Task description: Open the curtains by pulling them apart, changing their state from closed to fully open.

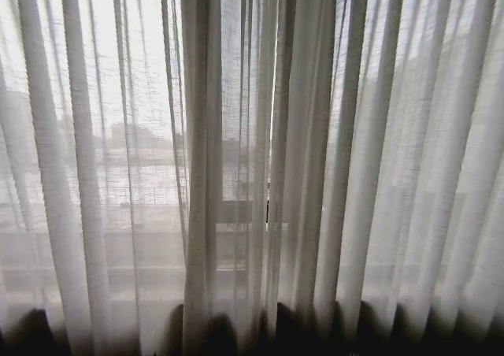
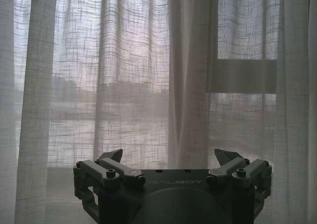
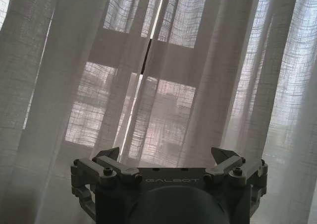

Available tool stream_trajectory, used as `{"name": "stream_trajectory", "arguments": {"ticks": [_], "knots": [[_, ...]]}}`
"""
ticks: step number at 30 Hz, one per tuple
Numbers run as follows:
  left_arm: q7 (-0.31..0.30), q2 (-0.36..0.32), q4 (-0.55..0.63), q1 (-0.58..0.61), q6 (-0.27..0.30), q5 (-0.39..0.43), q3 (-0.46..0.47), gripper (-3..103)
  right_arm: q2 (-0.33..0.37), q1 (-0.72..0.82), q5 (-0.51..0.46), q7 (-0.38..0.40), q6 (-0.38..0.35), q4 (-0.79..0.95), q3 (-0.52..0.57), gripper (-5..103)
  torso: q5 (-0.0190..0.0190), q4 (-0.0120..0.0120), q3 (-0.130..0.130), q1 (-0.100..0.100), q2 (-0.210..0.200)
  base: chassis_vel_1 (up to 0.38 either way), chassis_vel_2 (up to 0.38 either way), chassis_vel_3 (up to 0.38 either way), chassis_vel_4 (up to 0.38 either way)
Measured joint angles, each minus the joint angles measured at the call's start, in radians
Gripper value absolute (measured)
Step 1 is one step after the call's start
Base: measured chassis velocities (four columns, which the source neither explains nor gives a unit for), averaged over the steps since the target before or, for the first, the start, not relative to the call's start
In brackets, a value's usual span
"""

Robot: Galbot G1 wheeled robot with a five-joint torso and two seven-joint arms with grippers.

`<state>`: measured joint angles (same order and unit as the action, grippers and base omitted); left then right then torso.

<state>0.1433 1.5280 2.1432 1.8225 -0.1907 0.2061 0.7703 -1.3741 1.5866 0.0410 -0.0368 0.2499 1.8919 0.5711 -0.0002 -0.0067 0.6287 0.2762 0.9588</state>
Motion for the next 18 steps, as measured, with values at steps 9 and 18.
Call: {"name": "stream_trajectory", "arguments": {"ticks": [9,18], "knots": [[0.001,-0.002,-0.013,-0.004,-0.006,-0.007,-0.014,100,0.000,0.003,0.001,-0.001,0.005,-0.020,-0.002,100,0.0002,0.0000,0.000,0.000,0.000,-0.116,0.092,0.124,-0.090],[0.002,0.002,-0.017,0.008,-0.011,-0.001,-0.003,100,0.000,0.015,0.002,-0.001,0.015,-0.024,-0.005,100,0.0001,0.0000,0.000,0.000,0.000,-0.131,0.145,0.126,-0.137]]}}
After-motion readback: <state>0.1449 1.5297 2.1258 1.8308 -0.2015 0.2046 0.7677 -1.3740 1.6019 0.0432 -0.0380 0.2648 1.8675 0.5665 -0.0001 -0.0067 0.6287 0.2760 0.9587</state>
